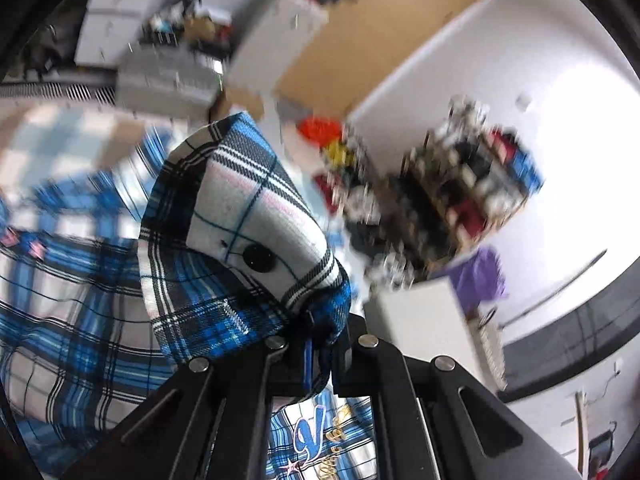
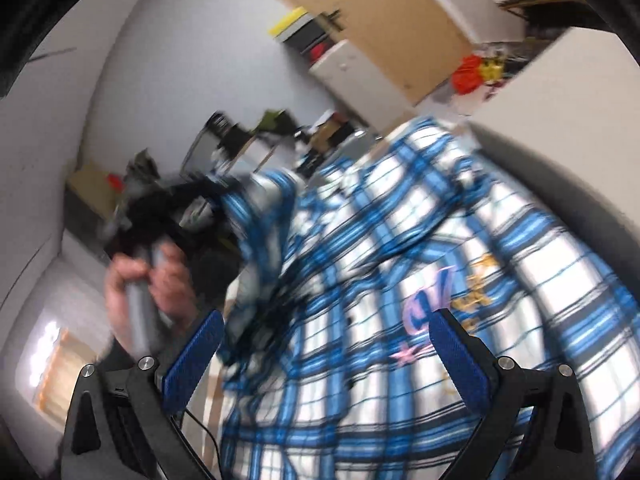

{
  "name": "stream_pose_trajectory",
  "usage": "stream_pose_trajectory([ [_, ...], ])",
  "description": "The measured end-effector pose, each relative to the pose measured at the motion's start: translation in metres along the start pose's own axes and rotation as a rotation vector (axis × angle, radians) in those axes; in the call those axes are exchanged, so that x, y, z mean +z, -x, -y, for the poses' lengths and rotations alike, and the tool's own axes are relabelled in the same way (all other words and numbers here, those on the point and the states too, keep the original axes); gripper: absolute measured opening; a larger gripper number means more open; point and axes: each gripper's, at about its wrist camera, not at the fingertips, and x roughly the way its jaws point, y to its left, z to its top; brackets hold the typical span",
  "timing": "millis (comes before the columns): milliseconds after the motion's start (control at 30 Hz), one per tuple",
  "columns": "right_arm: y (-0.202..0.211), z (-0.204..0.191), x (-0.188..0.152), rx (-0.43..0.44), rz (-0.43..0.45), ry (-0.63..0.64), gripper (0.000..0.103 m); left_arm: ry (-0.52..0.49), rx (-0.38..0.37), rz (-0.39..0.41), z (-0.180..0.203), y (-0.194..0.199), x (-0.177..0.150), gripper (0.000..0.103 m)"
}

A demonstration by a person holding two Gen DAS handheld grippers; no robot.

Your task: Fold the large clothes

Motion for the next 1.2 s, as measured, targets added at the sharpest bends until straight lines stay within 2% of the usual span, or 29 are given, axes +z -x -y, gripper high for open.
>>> stream_pose_trajectory([
  [100,0.005,0.016,0.01,-0.043,0.03,-0.025,0.103,-0.014,0.039,-0.118,-0.011,-0.047,-0.024,0.002],
  [233,0.007,0.033,0.018,-0.091,0.034,-0.05,0.103,-0.033,0.068,-0.227,-0.006,-0.057,-0.042,0.005],
  [267,0.004,0.037,0.019,-0.103,0.025,-0.065,0.103,-0.029,0.042,-0.246,-0.009,-0.052,-0.044,0.013],
  [333,0.001,0.041,0.019,-0.112,0.012,-0.084,0.103,-0.027,-0.02,-0.26,-0.007,-0.035,-0.04,0.039],
  [367,-0.001,0.042,0.018,-0.122,0.002,-0.088,0.103,-0.036,-0.044,-0.248,-0.006,-0.023,-0.04,0.064],
  [400,-0.003,0.043,0.017,-0.132,-0.004,-0.088,0.103,-0.039,-0.063,-0.226,0.002,-0.015,-0.035,0.08],
  [433,-0.005,0.043,0.016,-0.143,-0.01,-0.087,0.103,-0.042,-0.088,-0.197,0.004,-0.002,-0.033,0.083],
  [600,-0.016,0.041,0.01,-0.189,-0.044,-0.047,0.103,0.004,-0.088,-0.122,-0.011,0.06,-0.034,0.084],
  [667,-0.026,0.031,0.01,-0.235,-0.072,0.021,0.103,0.007,-0.075,-0.087,-0.021,0.086,-0.048,0.084],
  [700,-0.033,0.024,0.012,-0.267,-0.089,0.07,0.103,0.003,-0.04,-0.068,-0.024,0.092,-0.056,0.084],
  [767,-0.051,0.001,0.018,-0.324,-0.112,0.184,0.103,0.016,0.025,-0.018,-0.03,0.085,-0.055,0.084],
  [867,-0.094,-0.035,0.023,-0.391,-0.188,0.407,0.103,0.117,0.075,0.06,-0.064,0.1,-0.074,0.084],
  [900,-0.107,-0.044,0.023,-0.408,-0.203,0.465,0.103,0.138,0.087,0.064,-0.071,0.094,-0.076,0.084],
  [967,-0.148,-0.065,0.022,-0.448,-0.271,0.623,0.103,0.169,0.164,0.039,-0.082,0.088,-0.075,0.084],
  [1100,-0.205,-0.087,0.01,-0.514,-0.342,0.818,0.102,0.199,0.185,0.054,-0.101,0.08,-0.067,0.084],
  [1200,-0.25,-0.089,0.001,-0.618,-0.382,0.906,0.102,0.259,0.141,0.016,-0.114,0.074,-0.061,0.084],
])
